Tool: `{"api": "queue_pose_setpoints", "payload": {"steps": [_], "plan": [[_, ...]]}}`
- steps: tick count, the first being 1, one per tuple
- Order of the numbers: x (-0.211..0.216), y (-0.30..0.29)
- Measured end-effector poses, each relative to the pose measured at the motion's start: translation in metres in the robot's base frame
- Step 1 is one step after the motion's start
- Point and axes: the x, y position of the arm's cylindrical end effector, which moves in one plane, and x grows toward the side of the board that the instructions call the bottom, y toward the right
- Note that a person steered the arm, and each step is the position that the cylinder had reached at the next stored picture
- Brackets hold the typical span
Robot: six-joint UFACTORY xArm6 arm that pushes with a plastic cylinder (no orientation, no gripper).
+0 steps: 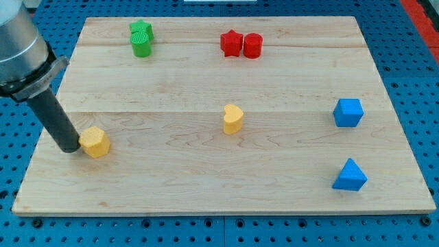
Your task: Push blue triangle diagonally below blue cube
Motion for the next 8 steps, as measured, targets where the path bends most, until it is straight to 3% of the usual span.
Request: {"api": "queue_pose_setpoints", "payload": {"steps": [2,5,6,7,8], "plan": [[-0.014,0.176],[-0.024,0.172],[0.018,0.175],[0.064,0.223],[0.082,0.321]]}}
